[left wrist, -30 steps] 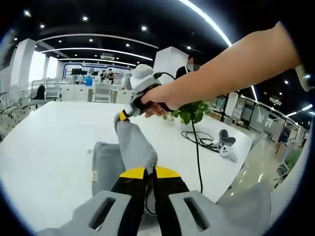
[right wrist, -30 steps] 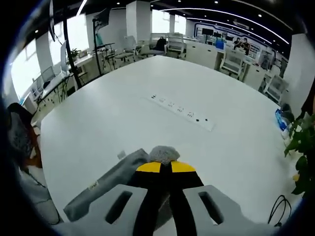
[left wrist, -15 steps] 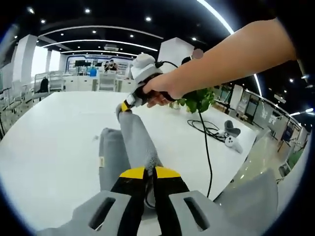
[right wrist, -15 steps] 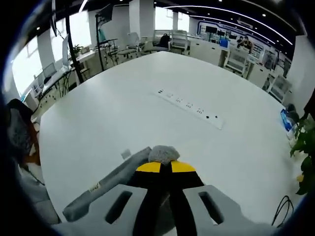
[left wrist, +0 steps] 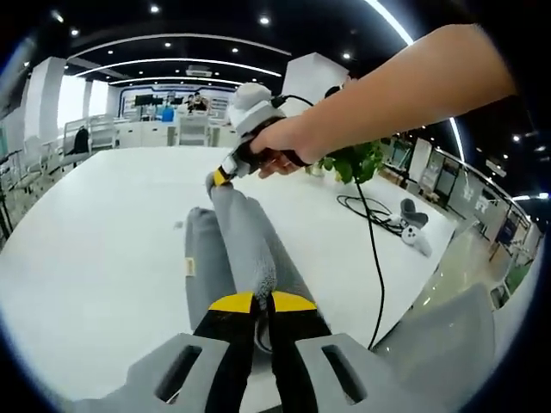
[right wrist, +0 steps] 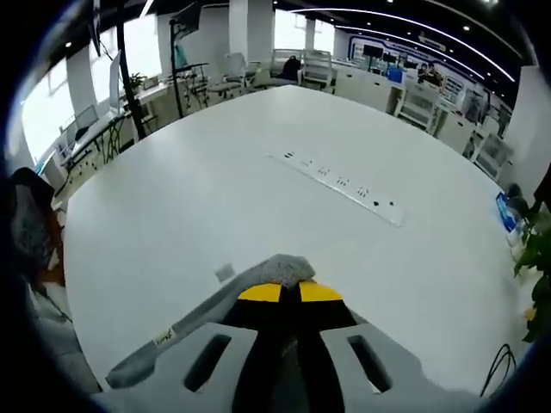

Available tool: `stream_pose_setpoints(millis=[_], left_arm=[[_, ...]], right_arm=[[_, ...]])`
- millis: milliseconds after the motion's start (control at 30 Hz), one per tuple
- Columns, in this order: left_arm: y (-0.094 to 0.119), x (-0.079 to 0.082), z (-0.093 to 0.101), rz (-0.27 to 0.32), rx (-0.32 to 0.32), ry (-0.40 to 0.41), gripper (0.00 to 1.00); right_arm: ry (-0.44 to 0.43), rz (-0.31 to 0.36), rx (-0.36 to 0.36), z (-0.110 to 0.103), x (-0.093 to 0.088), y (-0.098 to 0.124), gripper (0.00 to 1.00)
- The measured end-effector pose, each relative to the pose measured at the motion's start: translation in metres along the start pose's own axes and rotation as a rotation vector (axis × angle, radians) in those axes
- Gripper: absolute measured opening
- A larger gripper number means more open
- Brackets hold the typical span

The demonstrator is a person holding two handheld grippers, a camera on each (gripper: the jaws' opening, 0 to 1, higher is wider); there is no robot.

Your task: Fold the towel on the table until its edges align and the towel forms a compact rectangular stack.

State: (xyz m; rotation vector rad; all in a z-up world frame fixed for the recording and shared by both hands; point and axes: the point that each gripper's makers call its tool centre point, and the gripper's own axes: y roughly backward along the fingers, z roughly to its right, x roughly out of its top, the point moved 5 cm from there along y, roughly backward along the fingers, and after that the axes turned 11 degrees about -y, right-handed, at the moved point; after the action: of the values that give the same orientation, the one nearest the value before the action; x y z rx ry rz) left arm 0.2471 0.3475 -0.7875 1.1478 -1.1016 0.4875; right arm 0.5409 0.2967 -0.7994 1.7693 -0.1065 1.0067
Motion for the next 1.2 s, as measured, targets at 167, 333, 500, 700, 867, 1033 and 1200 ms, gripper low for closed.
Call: stream_pose_setpoints(millis=[167, 333, 500, 700, 867, 1033, 1200], left_arm=[[0.001, -0.006, -0.002, -0.04, 0.005, -0.005, 0.05], [0.0, -0.012, -0.005, -0.081, 0.016, -0.003, 0.06], [-0.002, -0.02, -0.007, -0.123, 0.015, -0.009, 0.06], [-0.002, -0.027, -0.013, -0.17, 0.021, -0.001, 0.06], [-0.005, -0.036, -0.019, -0.21, 0.022, 0.003, 0.06], [-0.008, -0.039, -0.024, -0.218, 0.029, 0.004, 0.06], [-0.008, -0.04, -0.03, -0.221, 0.044, 0.002, 0.09]], right_arm=[[0.002, 0.005, -0.002, 0.0, -0.002, -0.007, 0.02], [-0.003, 0.006, 0.002, -0.001, -0.005, -0.007, 0.02], [-0.014, 0.005, 0.006, -0.004, -0.007, -0.019, 0.02], [-0.016, -0.005, 0.013, -0.01, -0.009, -0.036, 0.02], [-0.006, -0.012, 0.014, -0.012, -0.012, -0.037, 0.03], [-0.003, -0.012, 0.029, -0.016, -0.015, -0.037, 0.04], [0.013, 0.005, 0.048, -0.018, -0.014, -0.046, 0.05]])
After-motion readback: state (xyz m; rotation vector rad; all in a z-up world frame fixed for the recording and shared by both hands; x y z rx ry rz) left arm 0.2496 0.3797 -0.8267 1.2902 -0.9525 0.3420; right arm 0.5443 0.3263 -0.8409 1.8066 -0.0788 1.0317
